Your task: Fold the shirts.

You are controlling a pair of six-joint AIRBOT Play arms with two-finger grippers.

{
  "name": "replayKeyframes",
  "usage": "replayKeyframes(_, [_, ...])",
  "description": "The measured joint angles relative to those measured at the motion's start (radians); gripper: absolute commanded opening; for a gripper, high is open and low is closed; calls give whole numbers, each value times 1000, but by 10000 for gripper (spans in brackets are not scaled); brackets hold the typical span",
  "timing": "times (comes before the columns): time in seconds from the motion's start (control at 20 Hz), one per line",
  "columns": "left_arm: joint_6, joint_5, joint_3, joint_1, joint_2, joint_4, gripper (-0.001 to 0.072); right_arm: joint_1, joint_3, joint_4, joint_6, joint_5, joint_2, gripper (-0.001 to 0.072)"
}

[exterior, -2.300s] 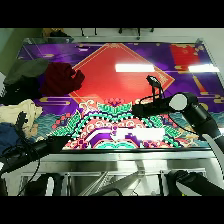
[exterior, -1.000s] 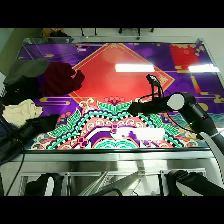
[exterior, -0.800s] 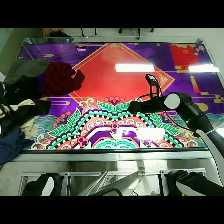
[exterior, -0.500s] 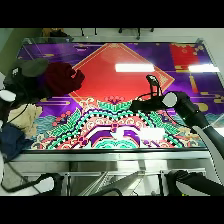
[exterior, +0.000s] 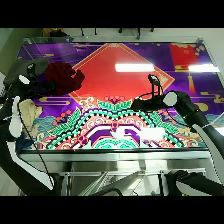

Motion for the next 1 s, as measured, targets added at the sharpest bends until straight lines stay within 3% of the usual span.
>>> replayKeyframes(0.1, [-18,-23,47,-7,-40,24,687,0,0,0,0,0,0,530])
replayKeyframes(0.15, [-21,-23,62,-15,-54,32,643,0,0,2,0,0,0,529])
replayKeyframes(0.2, [-24,-16,74,-24,-64,34,403,0,0,2,0,0,0,529])
replayKeyframes(0.25, [-24,-2,81,-34,-73,39,108,0,0,2,0,0,0,529])
replayKeyframes(0.3, [-26,11,87,-45,-79,42,18,0,0,2,0,0,0,529])
replayKeyframes(0.35, [-28,20,96,-54,-81,46,18,0,0,2,0,0,0,524])
replayKeyframes(0.45, [-32,6,132,-71,-83,47,17,0,0,2,0,0,0,331])
replayKeyframes(0.75, [-24,-247,293,-201,52,47,17,-42,0,-5,-16,3,7,324])
replayKeyframes(1.0, [-44,-401,163,-419,280,42,17,-170,0,8,-60,60,31,333])
